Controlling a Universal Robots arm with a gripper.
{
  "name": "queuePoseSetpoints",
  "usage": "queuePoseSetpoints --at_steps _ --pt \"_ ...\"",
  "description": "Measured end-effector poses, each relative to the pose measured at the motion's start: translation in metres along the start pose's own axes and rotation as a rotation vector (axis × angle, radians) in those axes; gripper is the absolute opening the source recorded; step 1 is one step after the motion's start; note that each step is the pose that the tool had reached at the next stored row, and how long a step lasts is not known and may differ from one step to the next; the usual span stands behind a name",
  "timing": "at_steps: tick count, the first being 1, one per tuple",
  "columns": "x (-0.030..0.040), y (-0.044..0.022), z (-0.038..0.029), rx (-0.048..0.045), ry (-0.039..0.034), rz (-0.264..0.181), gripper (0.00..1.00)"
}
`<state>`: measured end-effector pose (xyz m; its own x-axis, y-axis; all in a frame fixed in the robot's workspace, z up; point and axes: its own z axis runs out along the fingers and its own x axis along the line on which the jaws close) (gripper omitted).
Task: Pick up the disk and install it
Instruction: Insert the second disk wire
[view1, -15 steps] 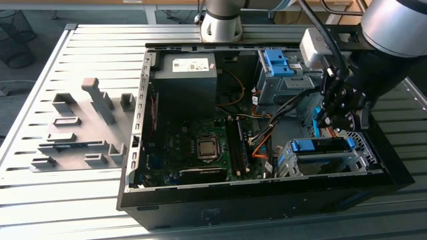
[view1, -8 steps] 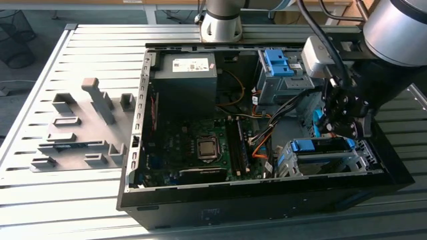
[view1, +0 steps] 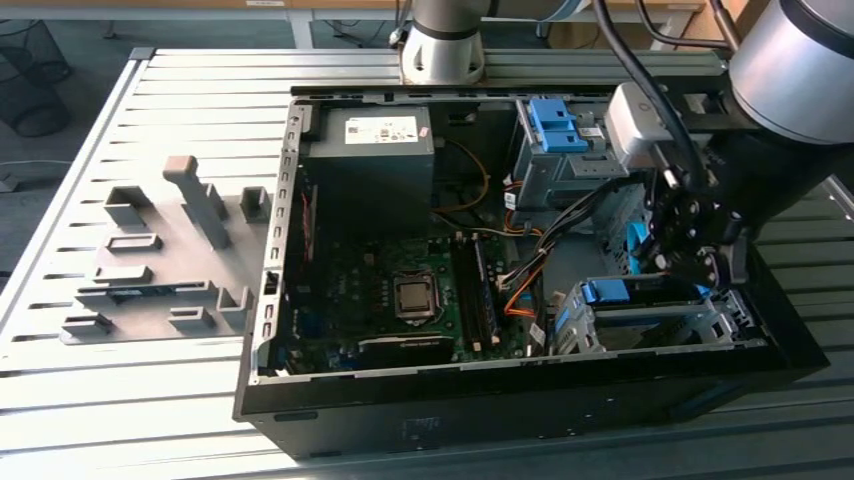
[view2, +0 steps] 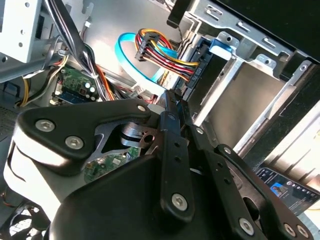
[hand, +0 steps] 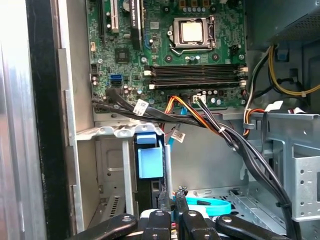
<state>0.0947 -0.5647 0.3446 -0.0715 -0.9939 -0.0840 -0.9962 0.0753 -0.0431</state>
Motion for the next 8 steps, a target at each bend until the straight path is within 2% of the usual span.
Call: queuePoseSetpoints --at_steps 8 --pt "0.0052 -0.0003 0.0030 0.0000 0.0002 -0.001 0.16"
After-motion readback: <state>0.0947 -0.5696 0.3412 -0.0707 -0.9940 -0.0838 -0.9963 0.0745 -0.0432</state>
